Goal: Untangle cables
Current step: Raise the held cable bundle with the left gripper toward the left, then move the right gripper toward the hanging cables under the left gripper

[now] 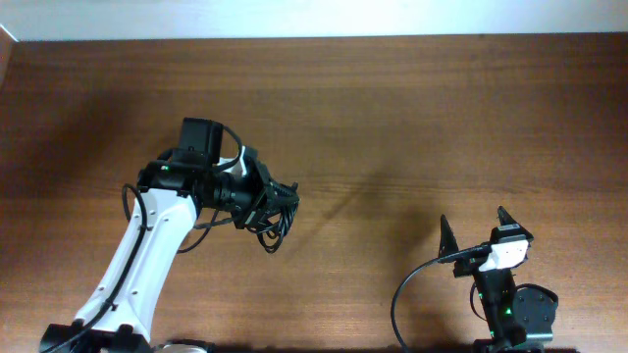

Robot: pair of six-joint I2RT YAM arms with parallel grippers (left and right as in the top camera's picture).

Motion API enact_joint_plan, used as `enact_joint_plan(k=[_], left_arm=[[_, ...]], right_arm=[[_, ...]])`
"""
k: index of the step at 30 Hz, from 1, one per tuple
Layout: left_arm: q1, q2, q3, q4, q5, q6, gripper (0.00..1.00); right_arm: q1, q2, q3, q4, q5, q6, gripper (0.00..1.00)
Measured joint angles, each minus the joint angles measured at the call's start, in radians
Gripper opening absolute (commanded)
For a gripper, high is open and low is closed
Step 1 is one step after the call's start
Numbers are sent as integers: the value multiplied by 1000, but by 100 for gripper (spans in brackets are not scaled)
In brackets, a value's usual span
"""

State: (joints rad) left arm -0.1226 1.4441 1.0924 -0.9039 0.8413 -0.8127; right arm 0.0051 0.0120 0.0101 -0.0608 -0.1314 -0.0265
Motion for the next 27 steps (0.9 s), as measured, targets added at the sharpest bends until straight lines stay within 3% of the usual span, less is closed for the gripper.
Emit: enact_joint_plan(k=[10, 14, 16, 18, 23, 27], left_arm=[[0, 0, 0, -40, 1, 0, 0], [0, 0, 0, -65, 19, 0, 0], [0, 0, 0, -73, 27, 0, 0], [0, 0, 0, -76, 27, 0, 0], [0, -1, 0, -110, 27, 0, 0], [0, -1, 0, -124, 27, -48, 0]], right_arm=[[0, 0, 0, 29, -4, 8, 99], [0, 0, 25, 54, -29, 160, 99], [0, 1, 111, -45, -51, 245, 99], [0, 15, 250, -260, -89, 292, 99], [0, 137, 570, -667, -120, 315, 99], [-1, 298, 729, -855, -223, 315, 99]])
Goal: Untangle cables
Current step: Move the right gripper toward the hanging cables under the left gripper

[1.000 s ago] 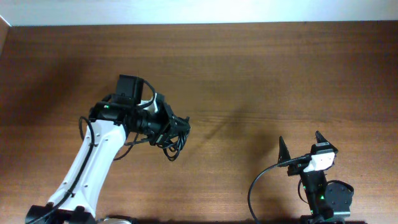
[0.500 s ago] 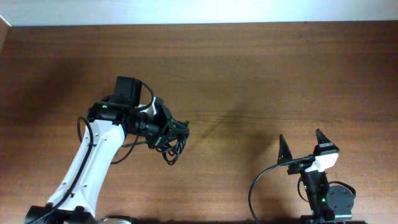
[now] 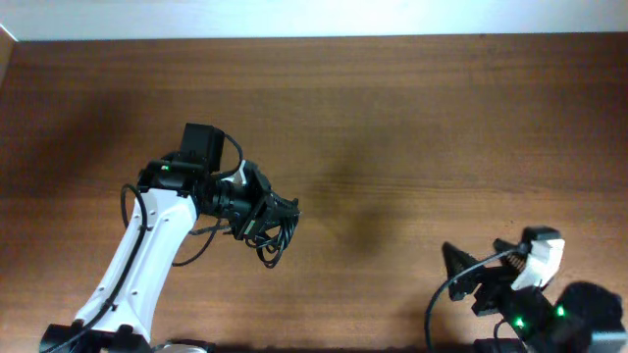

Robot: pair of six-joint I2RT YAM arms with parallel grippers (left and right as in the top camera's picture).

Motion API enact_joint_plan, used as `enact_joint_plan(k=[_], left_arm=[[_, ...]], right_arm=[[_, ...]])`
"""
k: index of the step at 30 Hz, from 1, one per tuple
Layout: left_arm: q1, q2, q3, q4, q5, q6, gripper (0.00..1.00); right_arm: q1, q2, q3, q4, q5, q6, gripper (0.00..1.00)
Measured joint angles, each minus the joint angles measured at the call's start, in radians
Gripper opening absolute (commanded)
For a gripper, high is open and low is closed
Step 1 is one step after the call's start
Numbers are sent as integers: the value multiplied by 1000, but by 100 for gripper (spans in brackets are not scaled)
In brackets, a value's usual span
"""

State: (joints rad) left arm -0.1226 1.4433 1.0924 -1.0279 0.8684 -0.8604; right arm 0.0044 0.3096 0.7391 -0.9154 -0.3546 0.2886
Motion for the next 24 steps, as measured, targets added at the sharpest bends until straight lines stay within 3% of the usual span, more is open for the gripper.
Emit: enact_joint_plan(k=[5, 13, 19, 24], left_arm=[[0, 0, 0, -2, 0, -138, 0], [0, 0, 0, 0, 102, -390, 0], [0, 0, 0, 120, 289, -537, 0], [0, 0, 0, 162, 350, -613, 0]], right_arm=[[-1, 183, 18, -4, -238, 1, 99], [-1, 220, 18, 64, -506, 4, 99], [-1, 220, 18, 184, -594, 13, 99], [-1, 272, 23, 289, -623, 79, 99]])
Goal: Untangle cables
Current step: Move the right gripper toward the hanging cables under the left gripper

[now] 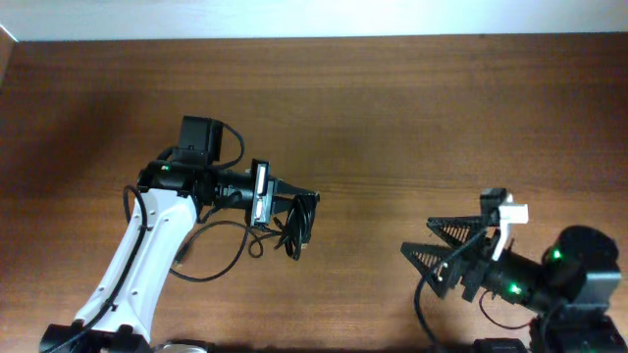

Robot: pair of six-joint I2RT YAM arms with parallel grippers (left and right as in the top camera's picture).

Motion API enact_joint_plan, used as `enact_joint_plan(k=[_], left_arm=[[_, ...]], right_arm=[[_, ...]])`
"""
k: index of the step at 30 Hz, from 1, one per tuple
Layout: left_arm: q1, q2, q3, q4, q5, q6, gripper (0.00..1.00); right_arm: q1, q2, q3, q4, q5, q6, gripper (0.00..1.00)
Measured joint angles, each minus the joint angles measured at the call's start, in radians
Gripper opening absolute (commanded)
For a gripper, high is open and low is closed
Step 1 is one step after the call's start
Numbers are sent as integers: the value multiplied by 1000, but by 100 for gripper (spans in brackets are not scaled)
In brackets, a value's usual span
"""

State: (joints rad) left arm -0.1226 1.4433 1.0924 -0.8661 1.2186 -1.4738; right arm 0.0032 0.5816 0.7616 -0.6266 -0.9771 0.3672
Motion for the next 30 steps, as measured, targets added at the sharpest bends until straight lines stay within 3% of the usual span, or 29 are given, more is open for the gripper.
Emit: enact_joint_plan(k=[4, 9, 13, 30], left_arm=[[0, 0, 0, 2, 6, -42, 0], [0, -1, 0, 3, 8, -64, 0], [0, -2, 0, 3, 9, -68, 0], [-54, -2, 0, 3, 58, -68, 0]], right_arm=[[32, 213, 0, 84, -122, -35, 96], [320, 429, 0, 366, -174, -82, 73], [453, 486, 0, 454, -177, -88, 70], [579, 579, 1, 560, 31, -87, 70]])
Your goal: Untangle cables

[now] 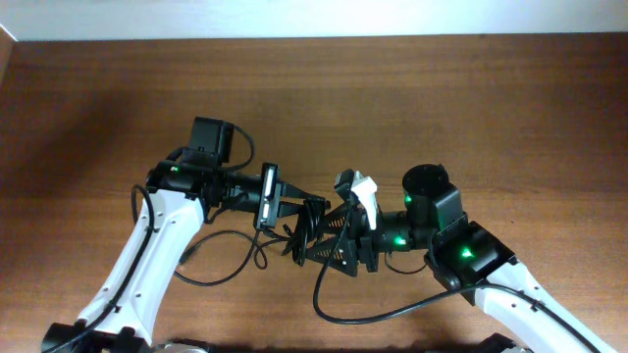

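A bundle of tangled black cables hangs from my left gripper, which is shut on its upper part just left of the table's middle. A loose strand of the bundle trails down and left across the table in a loop. My right gripper stands open right against the bundle's right side. One black triangular finger is above and the other below. Whether they touch the cables cannot be told. Only the overhead view is given.
The brown wooden table stretches to a pale wall edge at the back. The right arm's own black cable loops on the table under it. Both white arm links reach in from the front edge.
My right arm has swung from the front right to the middle, its open gripper now at the bundle. The left gripper, still holding the cables, has shifted slightly right.
My left gripper held the bundle left of the middle while the right arm was parked at the front right corner, open. The right arm then turned and came leftward, the left wrist rotated, and now the two grippers meet at the bundle.
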Robot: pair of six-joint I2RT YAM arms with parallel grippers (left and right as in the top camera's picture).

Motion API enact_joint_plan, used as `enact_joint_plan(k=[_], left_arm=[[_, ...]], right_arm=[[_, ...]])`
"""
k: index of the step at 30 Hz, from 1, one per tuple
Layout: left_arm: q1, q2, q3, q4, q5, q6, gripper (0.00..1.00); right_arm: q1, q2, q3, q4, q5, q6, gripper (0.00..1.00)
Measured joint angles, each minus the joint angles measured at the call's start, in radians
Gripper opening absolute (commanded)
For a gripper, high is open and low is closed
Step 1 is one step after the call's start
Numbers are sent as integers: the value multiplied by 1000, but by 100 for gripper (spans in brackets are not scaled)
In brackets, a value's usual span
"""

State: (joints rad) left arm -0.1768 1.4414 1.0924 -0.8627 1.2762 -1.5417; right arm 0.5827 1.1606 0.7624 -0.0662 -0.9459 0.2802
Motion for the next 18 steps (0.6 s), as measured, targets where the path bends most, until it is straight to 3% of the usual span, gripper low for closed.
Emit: enact_joint_plan(k=[2, 6, 10, 14, 18], left_arm=[[-14, 0, 0, 1, 0, 0, 0], [-44, 0, 5, 11, -5, 0, 0], [-51, 0, 7, 11, -12, -3, 0], [-51, 0, 11, 11, -31, -8, 0], [-51, 0, 11, 7, -43, -17, 0]], right_arm=[[0, 0, 0, 11, 0, 0, 68], [2, 2, -2, -2, -2, 8, 42], [4, 2, -2, 13, -9, 4, 34], [8, 2, -3, 33, -16, 3, 13], [7, 2, -3, 39, -15, -5, 6]])
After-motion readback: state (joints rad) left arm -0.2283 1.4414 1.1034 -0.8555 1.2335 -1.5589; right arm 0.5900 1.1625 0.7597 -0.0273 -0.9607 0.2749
